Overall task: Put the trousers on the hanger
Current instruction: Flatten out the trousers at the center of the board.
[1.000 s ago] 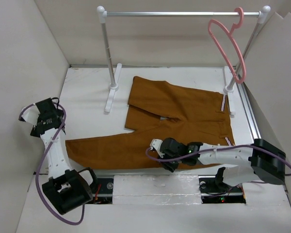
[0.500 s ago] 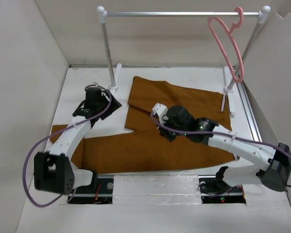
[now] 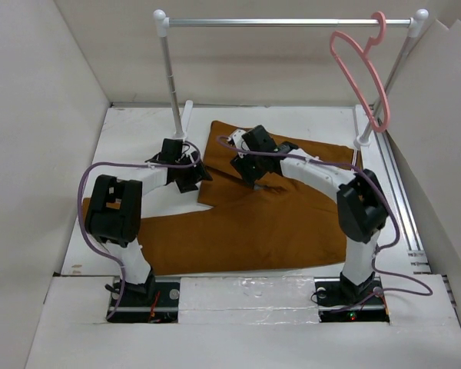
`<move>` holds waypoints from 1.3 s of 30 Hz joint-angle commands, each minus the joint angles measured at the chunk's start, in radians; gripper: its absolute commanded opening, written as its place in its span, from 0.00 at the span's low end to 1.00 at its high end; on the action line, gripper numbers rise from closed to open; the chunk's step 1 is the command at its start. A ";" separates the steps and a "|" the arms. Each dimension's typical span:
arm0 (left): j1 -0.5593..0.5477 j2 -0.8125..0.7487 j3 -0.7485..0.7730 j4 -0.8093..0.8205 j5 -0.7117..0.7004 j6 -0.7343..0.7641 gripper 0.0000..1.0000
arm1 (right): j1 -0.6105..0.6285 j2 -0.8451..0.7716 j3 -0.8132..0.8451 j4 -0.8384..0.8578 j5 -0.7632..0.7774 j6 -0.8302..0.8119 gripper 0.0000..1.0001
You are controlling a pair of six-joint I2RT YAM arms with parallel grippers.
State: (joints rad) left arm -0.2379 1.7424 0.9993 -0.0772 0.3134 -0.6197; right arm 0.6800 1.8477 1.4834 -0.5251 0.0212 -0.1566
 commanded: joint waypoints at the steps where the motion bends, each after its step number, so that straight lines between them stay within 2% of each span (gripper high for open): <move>1: 0.000 0.049 0.009 0.020 0.033 0.041 0.62 | -0.029 0.062 0.087 -0.019 0.011 -0.041 0.62; 7: 0.000 0.095 -0.010 0.063 0.070 0.034 0.52 | -0.030 0.203 0.170 -0.073 0.002 -0.058 0.58; 8: 0.000 0.100 -0.008 0.065 0.072 0.035 0.43 | -0.039 0.211 0.173 -0.070 0.023 -0.055 0.56; 10: 0.000 0.109 -0.005 0.065 0.073 0.038 0.32 | -0.039 0.217 0.176 -0.056 0.040 -0.040 0.50; 12: 0.000 0.115 0.001 0.065 0.085 0.041 0.21 | -0.050 0.208 0.167 -0.039 0.043 -0.026 0.25; 13: 0.000 0.120 0.004 0.065 0.087 0.038 0.18 | -0.060 0.190 0.149 -0.015 0.033 -0.020 0.16; 14: 0.000 0.120 0.004 0.065 0.087 0.038 0.05 | -0.060 0.185 0.141 -0.006 0.020 -0.017 0.05; 15: 0.000 0.121 0.004 0.063 0.087 0.037 0.00 | -0.060 0.179 0.134 -0.001 0.020 -0.012 0.00; 19: 0.000 0.082 0.030 0.024 0.029 0.046 0.00 | -0.080 0.124 0.083 0.022 0.020 0.000 0.00; 24: 0.000 -0.038 0.168 -0.143 -0.190 0.104 0.00 | -0.154 -0.082 -0.034 0.059 0.000 0.005 0.00; 28: 0.061 -0.112 0.396 -0.286 -0.347 0.143 0.00 | -0.229 -0.255 -0.158 0.065 -0.067 -0.007 0.00; 29: 0.061 -0.130 0.500 -0.368 -0.453 0.170 0.00 | -0.253 -0.351 -0.243 0.071 -0.105 -0.008 0.00; 30: 0.061 -0.130 0.556 -0.369 -0.454 0.170 0.00 | -0.254 -0.352 -0.244 0.073 -0.106 -0.008 0.00; 33: 0.061 -0.167 0.715 -0.438 -0.588 0.186 0.00 | -0.254 -0.460 -0.369 0.088 -0.145 0.008 0.00; 36: 0.061 -0.234 0.756 -0.464 -0.730 0.199 0.00 | -0.235 -0.519 -0.489 0.093 -0.161 0.023 0.00; 39: 0.061 -0.317 0.691 -0.447 -0.865 0.236 0.00 | -0.235 -0.564 -0.570 0.108 -0.158 0.031 0.00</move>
State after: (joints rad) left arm -0.1768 1.5005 1.7168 -0.4622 -0.3412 -0.4366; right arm 0.4404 1.3113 0.9695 -0.4355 -0.1093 -0.1432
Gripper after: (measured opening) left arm 0.010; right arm 0.017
